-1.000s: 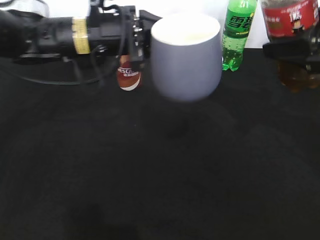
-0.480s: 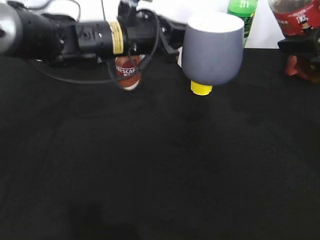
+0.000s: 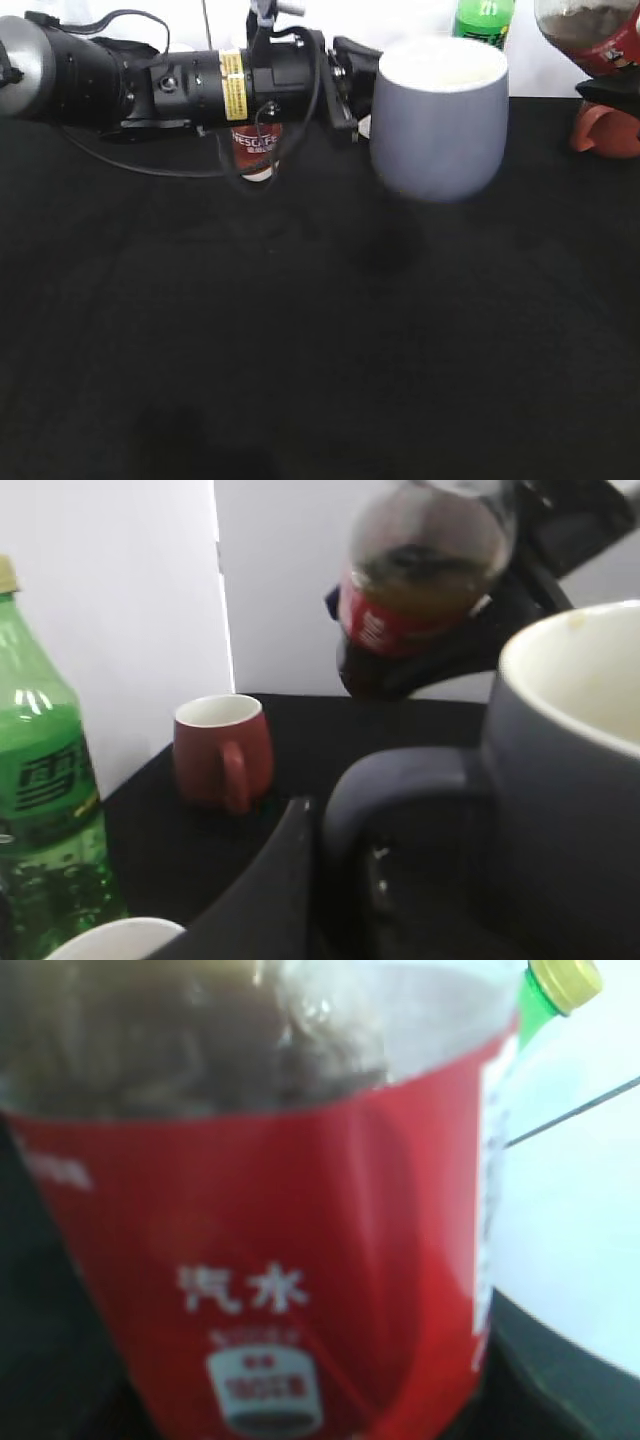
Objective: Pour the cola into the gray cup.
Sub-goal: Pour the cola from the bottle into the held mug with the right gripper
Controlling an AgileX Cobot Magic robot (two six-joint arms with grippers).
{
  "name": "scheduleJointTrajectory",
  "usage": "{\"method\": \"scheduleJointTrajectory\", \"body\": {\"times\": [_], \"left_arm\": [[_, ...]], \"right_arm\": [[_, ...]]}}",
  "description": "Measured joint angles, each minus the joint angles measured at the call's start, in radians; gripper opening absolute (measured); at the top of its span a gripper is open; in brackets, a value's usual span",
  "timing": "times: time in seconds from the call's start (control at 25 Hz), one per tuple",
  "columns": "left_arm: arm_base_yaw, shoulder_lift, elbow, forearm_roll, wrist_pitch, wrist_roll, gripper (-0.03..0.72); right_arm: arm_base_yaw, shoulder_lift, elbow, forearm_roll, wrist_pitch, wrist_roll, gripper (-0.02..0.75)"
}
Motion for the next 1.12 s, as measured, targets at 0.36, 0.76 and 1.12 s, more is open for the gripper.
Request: {"method": "scheduleJointTrajectory", "body": {"times": [0.36,0.76,1.12], "left_arm": [[-0.001,0.01,-0.005,0.043,0.04,0.0,0.048],[0.013,0.042,-0.04,0.014,0.228,0.0,0.048],[0.022,0.04,-0.04,0.005,0.227,0.0,0.048]], "right_arm": [[0.06,0.0,-0.01,0.0,0.052,-0.081,0.474],[0.205,0.0,-0.01,0.002,0.313,-0.062,0.474],[0.205,0.0,-0.01,0.003,0.382,-0.207,0.474]]}}
